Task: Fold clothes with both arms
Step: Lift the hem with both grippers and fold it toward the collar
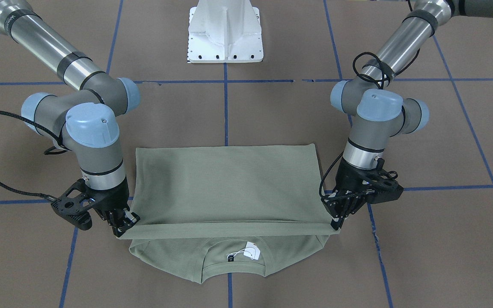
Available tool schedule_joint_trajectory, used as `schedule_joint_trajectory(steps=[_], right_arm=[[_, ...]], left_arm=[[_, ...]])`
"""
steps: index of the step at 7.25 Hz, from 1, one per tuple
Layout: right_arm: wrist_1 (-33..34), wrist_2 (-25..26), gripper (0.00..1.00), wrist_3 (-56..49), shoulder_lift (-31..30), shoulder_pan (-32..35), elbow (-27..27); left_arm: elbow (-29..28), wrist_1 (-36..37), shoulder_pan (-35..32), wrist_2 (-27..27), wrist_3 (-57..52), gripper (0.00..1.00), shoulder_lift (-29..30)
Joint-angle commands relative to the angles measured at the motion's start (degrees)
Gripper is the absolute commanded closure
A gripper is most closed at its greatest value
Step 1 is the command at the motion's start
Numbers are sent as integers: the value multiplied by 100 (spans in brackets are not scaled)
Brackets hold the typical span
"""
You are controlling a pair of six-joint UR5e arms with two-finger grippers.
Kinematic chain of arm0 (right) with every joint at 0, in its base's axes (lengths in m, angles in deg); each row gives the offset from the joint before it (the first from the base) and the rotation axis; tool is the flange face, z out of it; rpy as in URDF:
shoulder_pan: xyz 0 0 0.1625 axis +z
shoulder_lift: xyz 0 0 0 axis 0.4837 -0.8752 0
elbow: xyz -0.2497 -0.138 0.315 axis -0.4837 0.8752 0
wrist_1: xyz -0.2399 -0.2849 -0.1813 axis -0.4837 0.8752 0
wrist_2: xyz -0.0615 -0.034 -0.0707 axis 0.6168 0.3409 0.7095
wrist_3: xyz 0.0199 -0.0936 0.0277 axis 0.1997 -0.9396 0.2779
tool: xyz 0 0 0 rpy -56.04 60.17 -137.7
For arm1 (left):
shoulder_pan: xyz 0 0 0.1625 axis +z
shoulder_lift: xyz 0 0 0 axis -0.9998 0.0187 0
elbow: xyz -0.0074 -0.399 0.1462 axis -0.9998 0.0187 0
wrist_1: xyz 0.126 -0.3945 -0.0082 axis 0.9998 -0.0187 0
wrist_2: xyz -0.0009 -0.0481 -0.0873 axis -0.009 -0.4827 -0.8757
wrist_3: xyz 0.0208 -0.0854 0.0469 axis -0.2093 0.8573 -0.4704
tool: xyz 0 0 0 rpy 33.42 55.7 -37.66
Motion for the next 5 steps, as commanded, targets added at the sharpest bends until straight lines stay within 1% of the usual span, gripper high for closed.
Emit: schedule_joint_trajectory(steps=[1,2,3,4,5], right_arm=[[-31,18,1,-5,151,-13,160],[-22,18,0,13,169,-22,160],[-22,-8,0,4,195,-22,134],[-22,-52,0,-31,187,-13,-5],[-48,-104,0,13,-66,-109,-433]], left_arm=[[-242,-310,8,13,3,82,28],[-251,-319,8,13,3,67,28],[-234,-337,-10,5,12,60,19],[-225,-493,-19,-4,12,58,-7],[-216,-713,-19,-39,3,56,-42]])
